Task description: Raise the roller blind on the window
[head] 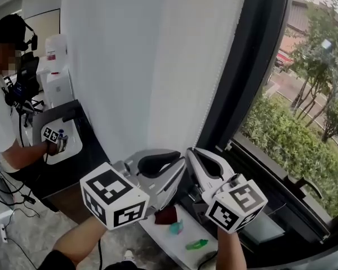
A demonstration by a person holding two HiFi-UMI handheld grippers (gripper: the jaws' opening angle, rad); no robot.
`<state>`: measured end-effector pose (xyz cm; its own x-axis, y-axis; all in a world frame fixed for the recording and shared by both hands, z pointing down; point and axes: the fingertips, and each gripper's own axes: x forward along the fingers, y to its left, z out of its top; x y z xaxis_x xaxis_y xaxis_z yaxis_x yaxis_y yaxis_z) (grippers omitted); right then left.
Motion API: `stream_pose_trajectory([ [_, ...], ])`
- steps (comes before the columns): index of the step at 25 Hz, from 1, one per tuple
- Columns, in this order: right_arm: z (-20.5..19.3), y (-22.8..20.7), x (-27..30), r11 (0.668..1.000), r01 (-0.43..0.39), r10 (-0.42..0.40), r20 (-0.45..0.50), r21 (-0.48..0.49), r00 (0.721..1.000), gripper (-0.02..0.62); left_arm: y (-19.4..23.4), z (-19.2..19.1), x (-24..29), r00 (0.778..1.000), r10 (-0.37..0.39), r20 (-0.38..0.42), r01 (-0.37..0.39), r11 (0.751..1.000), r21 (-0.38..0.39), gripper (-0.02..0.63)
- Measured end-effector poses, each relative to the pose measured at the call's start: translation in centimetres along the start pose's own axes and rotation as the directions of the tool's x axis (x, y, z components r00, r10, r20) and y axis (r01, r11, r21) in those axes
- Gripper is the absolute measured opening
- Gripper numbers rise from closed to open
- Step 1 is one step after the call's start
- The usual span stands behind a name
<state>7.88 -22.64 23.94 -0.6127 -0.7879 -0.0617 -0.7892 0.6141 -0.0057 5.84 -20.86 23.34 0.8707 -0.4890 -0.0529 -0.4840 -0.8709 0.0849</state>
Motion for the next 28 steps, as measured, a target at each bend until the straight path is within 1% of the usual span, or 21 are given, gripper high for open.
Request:
stream_pose_trajectory([
  [4, -2.0, 0.1, -0.7, 1.000, 0.020, -0.020, -0.009, 0.024, 1.000, 0.006, 0.0, 1.3, 0.9, 0.999, 0.022, 0.029, -0.023, 0.999, 0.031, 0.052],
  [7, -3.4, 0.2, -1.0, 0.999, 0.039, -0.038, -0.030, 0.022, 0.999, 0.008, -0.2, 1.3, 1.7, 0.999, 0.022, 0.036, -0.023, 0.999, 0.037, 0.052],
  [10, -5.6, -0.1, -1.0, 0.998, 0.051, -0.050, -0.073, 0.022, 0.996, 0.008, -0.2, 1.0, 2.5, 0.999, 0.021, 0.031, -0.022, 0.999, 0.034, 0.052],
  [14, -8.5, -0.4, -1.1, 0.996, 0.064, -0.057, -0.114, 0.055, 0.992, 0.008, -0.4, 0.3, 2.9, 1.000, 0.023, 0.020, -0.024, 0.999, 0.041, 0.052],
  [17, -10.4, -0.8, -1.1, 0.995, 0.082, -0.072, -0.146, 0.062, 0.987, 0.008, -0.6, -0.5, 3.0, 1.000, 0.027, 0.004, -0.027, 0.999, 0.043, 0.052],
  [19, -11.0, -1.4, -1.1, 0.992, 0.116, -0.108, -0.154, 0.048, 0.982, 0.008, -0.7, -1.2, 2.8, 0.999, 0.032, -0.004, -0.032, 0.999, 0.042, 0.052],
  [21, -10.7, -2.0, -1.2, 0.987, 0.157, -0.152, -0.147, 0.018, 0.977, 0.008, -0.7, -1.8, 2.5, 0.999, 0.043, -0.007, -0.043, 0.998, 0.040, 0.052],
  [25, -9.8, -2.2, -2.2, 0.971, 0.240, -0.241, -0.102, -0.020, 0.965, 0.012, -0.6, -3.3, 1.8, 0.997, 0.078, -0.006, -0.078, 0.997, 0.022, 0.052],
  [27, -9.8, -2.1, -2.9, 0.961, 0.277, -0.277, -0.087, -0.009, 0.957, 0.015, -0.5, -4.0, 1.5, 0.995, 0.096, -0.009, -0.096, 0.995, 0.008, 0.052],
  [28, -9.9, -2.0, -3.1, 0.959, 0.283, -0.281, -0.088, 0.004, 0.956, 0.014, -0.4, -4.4, 1.3, 0.995, 0.104, -0.011, -0.104, 0.995, 0.002, 0.052],
])
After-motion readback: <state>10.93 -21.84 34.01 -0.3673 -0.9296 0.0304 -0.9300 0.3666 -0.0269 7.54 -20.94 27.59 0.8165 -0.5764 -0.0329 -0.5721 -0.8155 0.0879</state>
